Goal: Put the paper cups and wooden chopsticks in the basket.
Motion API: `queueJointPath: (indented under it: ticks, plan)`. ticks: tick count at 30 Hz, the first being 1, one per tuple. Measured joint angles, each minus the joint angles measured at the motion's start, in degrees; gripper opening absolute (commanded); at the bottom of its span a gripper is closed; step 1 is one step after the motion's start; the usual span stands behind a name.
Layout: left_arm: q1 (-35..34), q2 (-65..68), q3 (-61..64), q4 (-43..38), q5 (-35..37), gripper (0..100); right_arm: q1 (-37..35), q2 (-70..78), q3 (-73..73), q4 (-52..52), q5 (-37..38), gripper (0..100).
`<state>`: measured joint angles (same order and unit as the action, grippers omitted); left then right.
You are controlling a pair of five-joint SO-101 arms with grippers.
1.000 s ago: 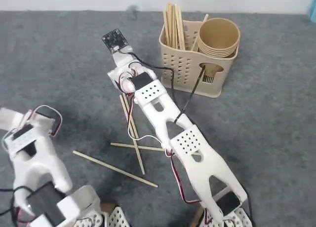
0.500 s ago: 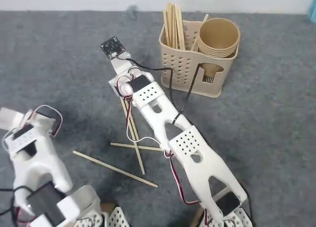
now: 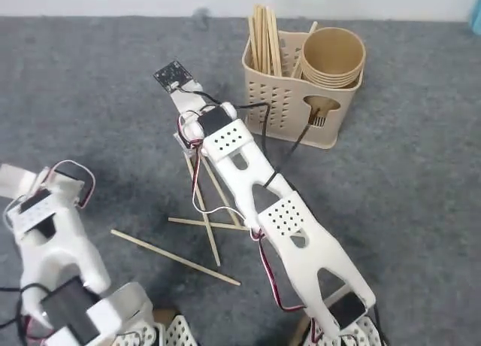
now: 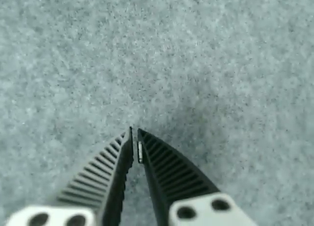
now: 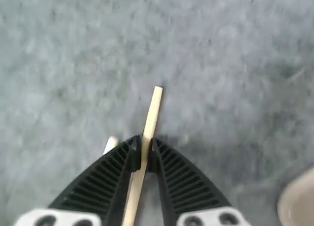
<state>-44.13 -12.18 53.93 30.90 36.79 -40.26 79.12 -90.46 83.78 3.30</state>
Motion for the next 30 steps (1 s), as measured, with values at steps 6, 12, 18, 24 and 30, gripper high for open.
queueJointPath:
  ticks: [6,12,18,24,30]
  plan:
    - [0.00,0.00,0.00,0.00,0.00,1,0.00,-4.66,-2.20,9.32,0.00,0.7]
    - [0.62,0.00,0.00,0.00,0.18,1,0.44,-12.48,-2.20,16.70,0.00,0.6]
    - [1.14,0.00,0.00,0.00,-1.41,1,6.42,-20.04,-2.20,16.79,-4.57,0.6]
    - [1.14,0.00,0.00,0.00,-1.41,1,8.53,-33.93,9.58,16.79,-4.75,0.6]
    - [1.14,0.00,0.00,0.00,-1.67,1,8.26,-56.79,32.62,16.79,-5.01,0.6]
